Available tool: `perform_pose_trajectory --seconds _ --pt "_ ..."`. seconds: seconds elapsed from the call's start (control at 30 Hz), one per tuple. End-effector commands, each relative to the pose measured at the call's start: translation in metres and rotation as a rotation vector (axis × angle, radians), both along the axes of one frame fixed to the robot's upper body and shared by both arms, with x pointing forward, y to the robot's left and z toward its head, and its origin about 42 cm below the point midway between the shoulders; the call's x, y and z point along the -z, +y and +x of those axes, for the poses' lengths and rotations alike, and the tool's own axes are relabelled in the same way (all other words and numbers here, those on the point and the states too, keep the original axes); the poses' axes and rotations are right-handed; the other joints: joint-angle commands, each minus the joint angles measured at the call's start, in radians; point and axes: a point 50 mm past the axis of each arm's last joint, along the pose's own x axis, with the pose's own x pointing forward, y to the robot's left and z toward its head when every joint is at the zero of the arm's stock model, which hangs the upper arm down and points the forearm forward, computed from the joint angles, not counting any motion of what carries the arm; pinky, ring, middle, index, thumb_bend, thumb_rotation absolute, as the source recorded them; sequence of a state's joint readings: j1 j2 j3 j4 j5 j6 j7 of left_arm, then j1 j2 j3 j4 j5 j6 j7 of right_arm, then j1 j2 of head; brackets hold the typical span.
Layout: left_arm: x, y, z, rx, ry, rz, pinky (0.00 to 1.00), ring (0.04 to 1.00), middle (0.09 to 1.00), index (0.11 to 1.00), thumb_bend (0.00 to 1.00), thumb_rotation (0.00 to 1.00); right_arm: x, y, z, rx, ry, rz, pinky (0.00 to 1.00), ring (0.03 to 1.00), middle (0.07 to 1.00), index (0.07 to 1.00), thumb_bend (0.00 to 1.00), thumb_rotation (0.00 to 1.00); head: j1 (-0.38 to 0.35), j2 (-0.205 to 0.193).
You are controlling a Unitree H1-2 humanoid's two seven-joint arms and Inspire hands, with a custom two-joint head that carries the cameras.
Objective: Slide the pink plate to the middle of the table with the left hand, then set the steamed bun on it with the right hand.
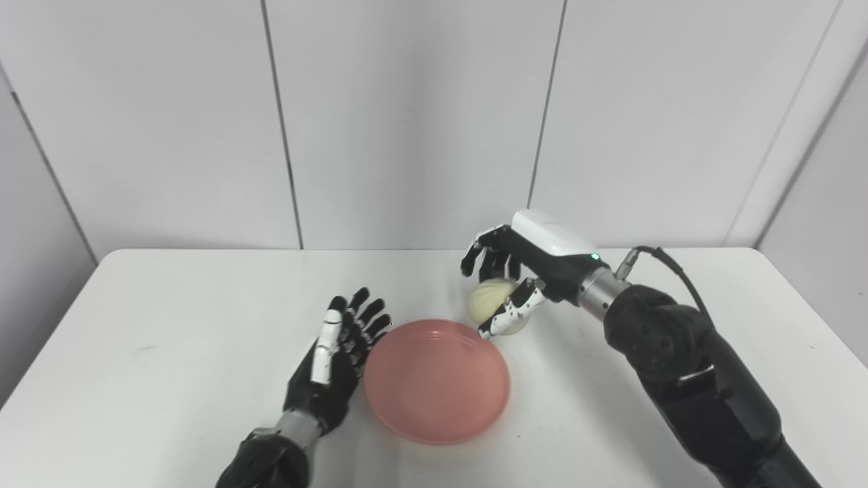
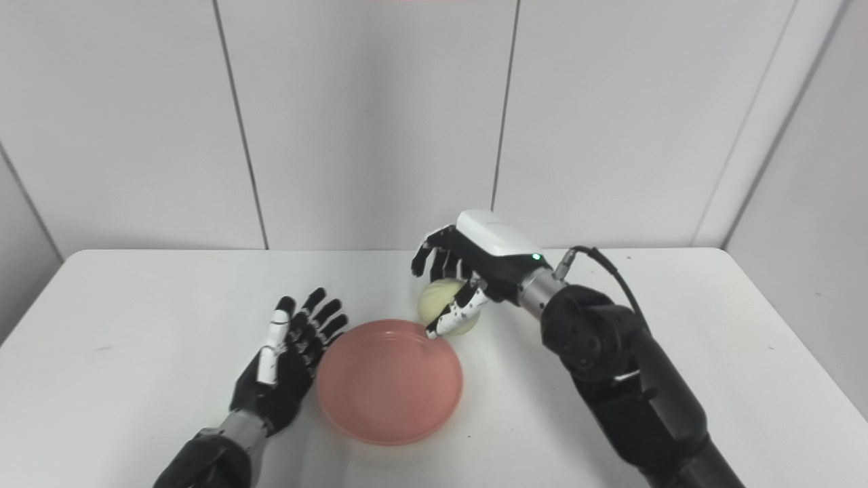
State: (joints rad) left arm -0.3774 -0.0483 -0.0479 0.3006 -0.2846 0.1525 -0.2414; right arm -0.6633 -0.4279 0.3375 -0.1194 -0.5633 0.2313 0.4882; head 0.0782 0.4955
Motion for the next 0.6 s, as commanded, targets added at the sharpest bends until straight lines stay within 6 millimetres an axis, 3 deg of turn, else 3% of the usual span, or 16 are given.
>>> perform_pose_trajectory --seconds 0.0,0.2,0.57 --pt "0.039 0.000 -0.015 -0.013 0.177 0.061 0.96 0.950 0.962 0.994 0.61 1.00 -0.020 0.004 0.004 -0.009 -0.074 0.003 0.39 0.458 0.443 0.536 0.51 0.00 0.005 0.003" --pt "0.038 -0.001 -0.014 -0.010 0.172 0.070 0.94 0.947 0.960 0.992 0.61 1.00 -0.003 0.018 0.003 -0.048 -0.056 0.038 0.42 0.479 0.463 0.519 0.52 0.00 0.014 0.014" --pt "0.034 -0.001 -0.015 -0.005 0.165 0.084 0.94 0.945 0.959 0.993 0.61 1.00 0.039 0.036 0.004 -0.073 0.035 0.011 0.36 0.425 0.434 0.539 0.51 0.00 0.016 0.037"
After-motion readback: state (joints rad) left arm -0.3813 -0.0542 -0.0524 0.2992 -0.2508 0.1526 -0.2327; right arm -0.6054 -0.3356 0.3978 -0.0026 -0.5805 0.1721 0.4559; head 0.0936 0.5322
